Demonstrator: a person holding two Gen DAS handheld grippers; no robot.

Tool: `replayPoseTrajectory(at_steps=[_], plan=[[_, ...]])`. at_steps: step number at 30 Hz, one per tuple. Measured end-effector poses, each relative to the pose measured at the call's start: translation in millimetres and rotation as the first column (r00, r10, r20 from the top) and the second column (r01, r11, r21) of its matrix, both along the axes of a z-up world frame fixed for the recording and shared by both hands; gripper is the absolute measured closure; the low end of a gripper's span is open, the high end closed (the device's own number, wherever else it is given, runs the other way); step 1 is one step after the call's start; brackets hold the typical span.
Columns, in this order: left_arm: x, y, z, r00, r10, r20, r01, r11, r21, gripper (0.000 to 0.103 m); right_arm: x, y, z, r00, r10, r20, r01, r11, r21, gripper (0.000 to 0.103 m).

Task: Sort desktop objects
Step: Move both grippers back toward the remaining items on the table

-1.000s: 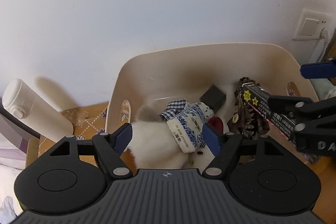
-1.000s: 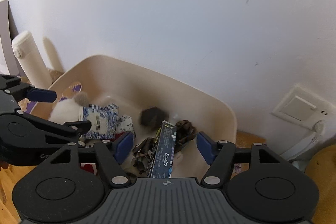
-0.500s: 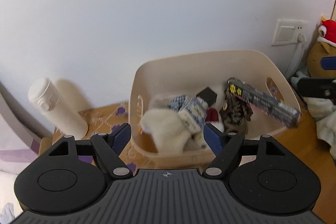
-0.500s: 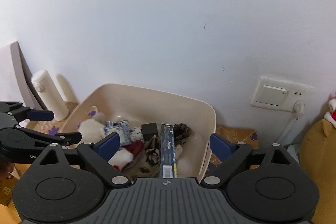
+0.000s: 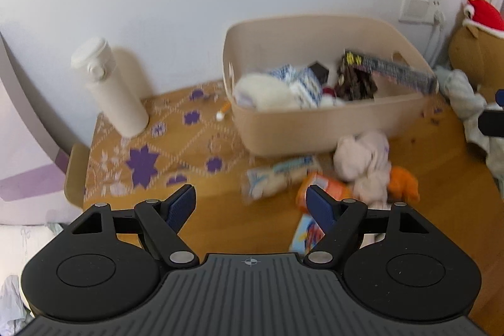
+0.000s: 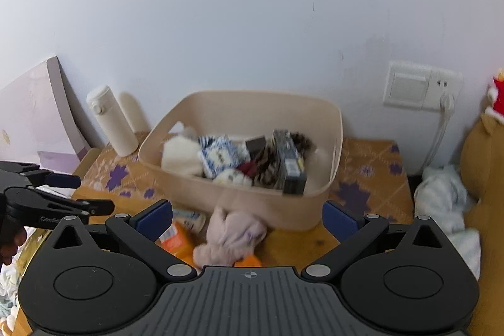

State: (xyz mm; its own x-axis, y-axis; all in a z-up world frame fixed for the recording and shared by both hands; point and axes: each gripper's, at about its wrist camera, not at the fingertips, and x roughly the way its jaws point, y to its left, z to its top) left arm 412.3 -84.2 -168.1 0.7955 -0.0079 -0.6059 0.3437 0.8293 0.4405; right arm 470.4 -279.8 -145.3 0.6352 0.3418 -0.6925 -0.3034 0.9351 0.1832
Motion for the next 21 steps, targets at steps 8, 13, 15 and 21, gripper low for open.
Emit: replayPoseTrajectory(at_steps=[8, 13, 15, 21], plan=[[-14, 24, -24, 0.996, 0.027, -0.088, -0.028, 1.0, -0.004, 0.024, -29, 14, -28, 0.999, 0.007, -0.047, -0.009, 1.0, -0.029, 0.0], [-19, 30, -44, 0.987, 0.029, -0.158, -0.028, 1.0, 0.008, 0.024, -47, 32, -47, 0.996, 0.078, -0.05, -0.082, 0.993, -0.089, 0.0], [-19, 31, -55, 0.981, 0.035, -0.19, -0.034, 0.999, 0.012, 0.024, -52, 40, -53, 0.992, 0.111, -0.061, -0.117, 0.988, -0.105, 0.0], [-16, 24, -85, 0.967, 0.041, -0.25, -0.03, 0.998, 0.051, 0.024, -52, 59, -77, 0.977, 0.172, -0.126, -0.189, 0.972, -0.141, 0.0]])
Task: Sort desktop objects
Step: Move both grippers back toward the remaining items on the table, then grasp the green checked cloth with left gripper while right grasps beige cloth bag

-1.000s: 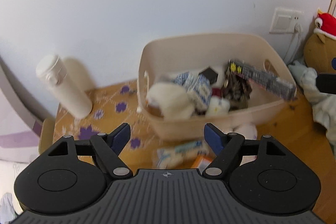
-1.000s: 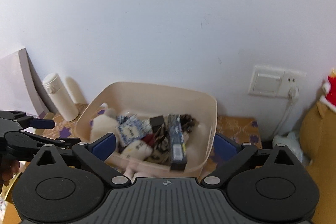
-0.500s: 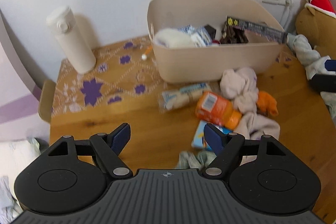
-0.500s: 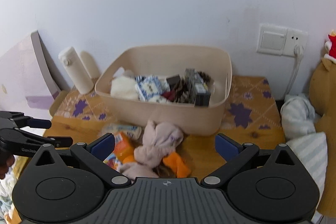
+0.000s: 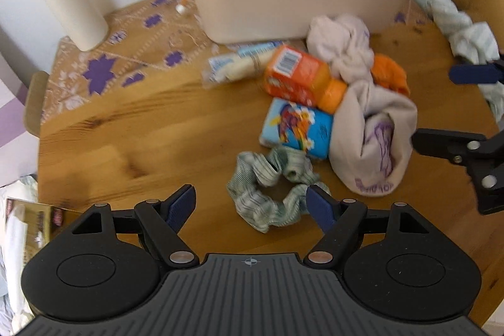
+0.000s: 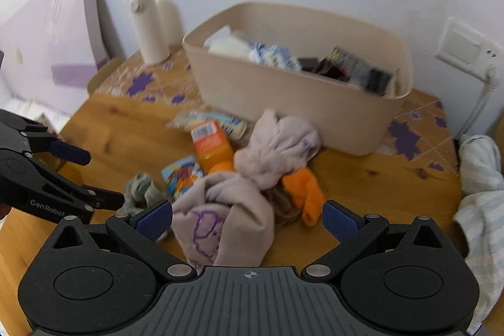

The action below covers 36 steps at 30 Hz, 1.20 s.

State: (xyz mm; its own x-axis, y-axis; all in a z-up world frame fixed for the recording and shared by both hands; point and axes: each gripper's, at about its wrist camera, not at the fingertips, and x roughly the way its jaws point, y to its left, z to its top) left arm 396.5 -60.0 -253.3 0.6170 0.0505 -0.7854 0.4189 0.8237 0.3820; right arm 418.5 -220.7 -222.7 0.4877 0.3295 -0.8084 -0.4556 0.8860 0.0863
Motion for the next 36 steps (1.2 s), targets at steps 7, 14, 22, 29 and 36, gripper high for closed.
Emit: replayPoseTrajectory(at_steps=[7, 14, 22, 29, 36], plan=[[20, -3, -19, 0.999, 0.018, -0.051, -0.018, 1.0, 0.006, 0.024, 6, 18, -29, 0.992, 0.123, -0.035, -0.126, 0.981, -0.146, 0.0], [38, -8, -31, 0.996, 0.01, -0.089, -0.011, 1.0, -0.012, 0.024, 15, 25, -47, 0.976, 0.205, -0.071, -0.214, 0.963, -0.163, 0.0], [48, -11, -47, 0.995, -0.019, -0.103, 0.017, 1.0, -0.02, 0.022, 28, 32, -66, 0.97, 0.21, -0.118, -0.226, 0.965, -0.137, 0.005], [47, -14, -48, 0.996, -0.05, -0.075, 0.048, 0.998, -0.026, 0.025, 28, 33, -69, 0.974, 0.208, -0.09, -0.219, 0.966, -0.136, 0.011], [44, -18, -44, 0.991, -0.093, -0.092, 0.09, 0.995, -0.036, 0.056, 24, 35, -64, 0.971, 0.222, -0.086, -0.231, 0.966, -0.115, 0.039]])
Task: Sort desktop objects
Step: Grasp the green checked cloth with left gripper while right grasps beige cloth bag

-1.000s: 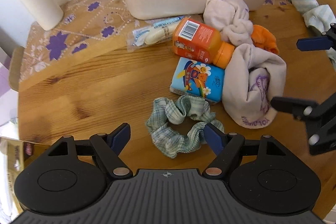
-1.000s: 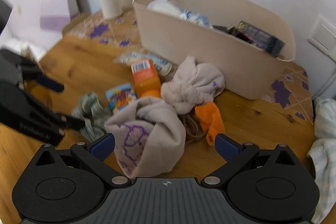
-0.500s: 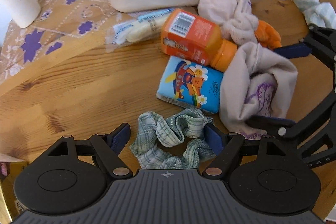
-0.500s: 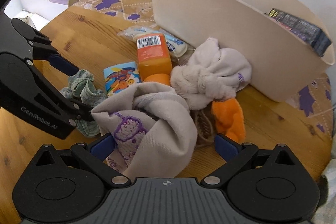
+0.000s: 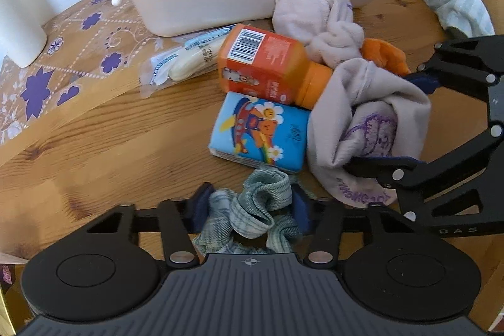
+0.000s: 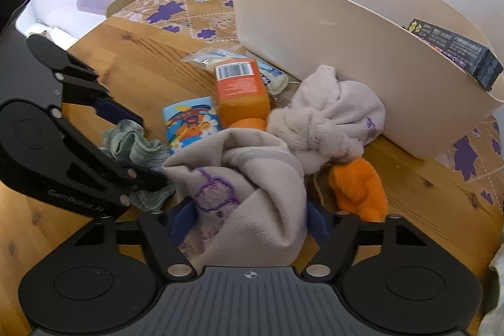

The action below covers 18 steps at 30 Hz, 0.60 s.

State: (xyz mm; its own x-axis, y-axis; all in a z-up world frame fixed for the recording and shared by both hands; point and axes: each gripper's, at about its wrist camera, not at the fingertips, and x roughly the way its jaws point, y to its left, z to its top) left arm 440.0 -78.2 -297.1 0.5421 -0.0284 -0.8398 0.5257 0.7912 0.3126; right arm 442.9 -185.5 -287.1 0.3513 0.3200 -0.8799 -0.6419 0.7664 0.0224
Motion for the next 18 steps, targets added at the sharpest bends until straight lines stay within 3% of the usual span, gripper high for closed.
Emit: replayPoseTrajectory(at_steps=[4, 10, 18], plan=[[-3, 0, 0, 1.0, 0.003, -0.016, -0.004, 1.0, -0.009, 0.07, -1, -2, 2, 1.0, -0.014, -0.009, 0.014, 1.0, 0.007, 0.05], [-17, 2, 1, 1.0, 0.003, -0.014, -0.003, 1.0, -0.008, 0.075, -9, -12, 8, 0.999, -0.042, -0.003, 0.042, 0.999, 0.02, 0.065], [-35, 12, 12, 1.0, -0.024, 0.003, 0.024, 1.0, -0.015, 0.078, -28, -29, 18, 0.996, -0.085, 0.01, 0.085, 0.996, 0.037, 0.072]])
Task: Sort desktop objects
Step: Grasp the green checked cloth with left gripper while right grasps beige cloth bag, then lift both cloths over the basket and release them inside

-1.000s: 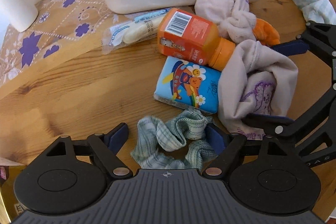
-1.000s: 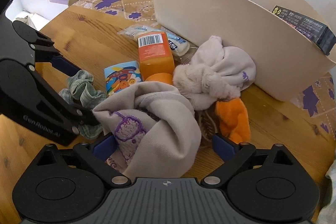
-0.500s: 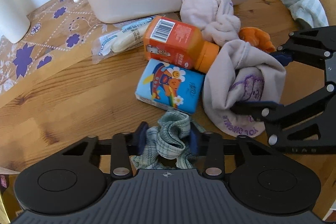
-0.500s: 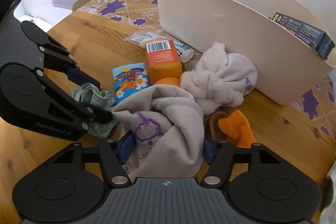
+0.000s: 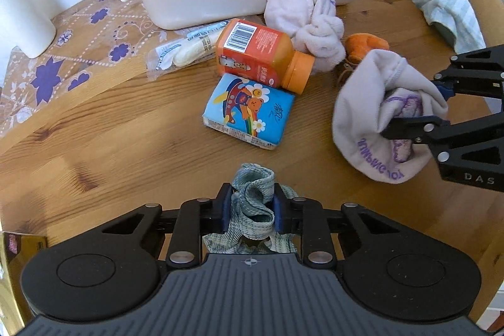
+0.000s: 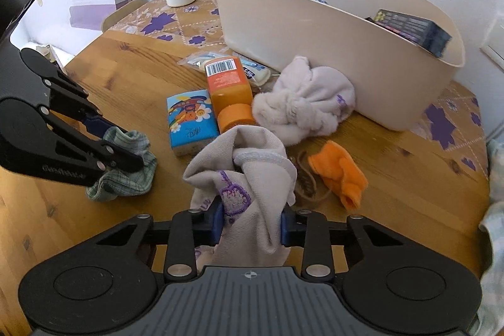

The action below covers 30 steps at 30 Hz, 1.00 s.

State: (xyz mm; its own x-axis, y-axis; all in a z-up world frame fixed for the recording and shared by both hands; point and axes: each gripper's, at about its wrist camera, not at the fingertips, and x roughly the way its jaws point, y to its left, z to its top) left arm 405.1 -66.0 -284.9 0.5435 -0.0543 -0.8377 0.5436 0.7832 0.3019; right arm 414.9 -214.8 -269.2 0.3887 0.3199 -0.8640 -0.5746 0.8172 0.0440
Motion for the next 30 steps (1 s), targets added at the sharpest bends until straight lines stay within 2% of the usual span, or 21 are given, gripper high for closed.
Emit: replayPoseTrajectory(at_steps=[10, 16, 23, 30], plan=[[-14, 2, 32, 0.998, -0.033, 0.062, 0.035, 0.999, -0.039, 0.078, -22, -23, 27, 0.997, -0.049, 0.056, 0.049, 0.999, 0.003, 0.073], [-14, -2, 63, 0.992, -0.038, 0.124, 0.048, 0.996, -0.077, 0.078, -31, -38, 55, 0.986, -0.094, 0.136, 0.094, 0.996, 0.011, 0.073], [-4, -10, 112, 0.973, -0.071, 0.219, 0.093, 0.991, -0.094, 0.078, -27, -55, 95, 0.965, -0.101, 0.241, 0.104, 0.995, 0.002, 0.072], [7, -19, 159, 0.947, -0.085, 0.311, 0.123, 0.987, -0.106, 0.078, -6, -77, 132, 0.933, -0.168, 0.318, 0.167, 0.985, 0.03, 0.072]])
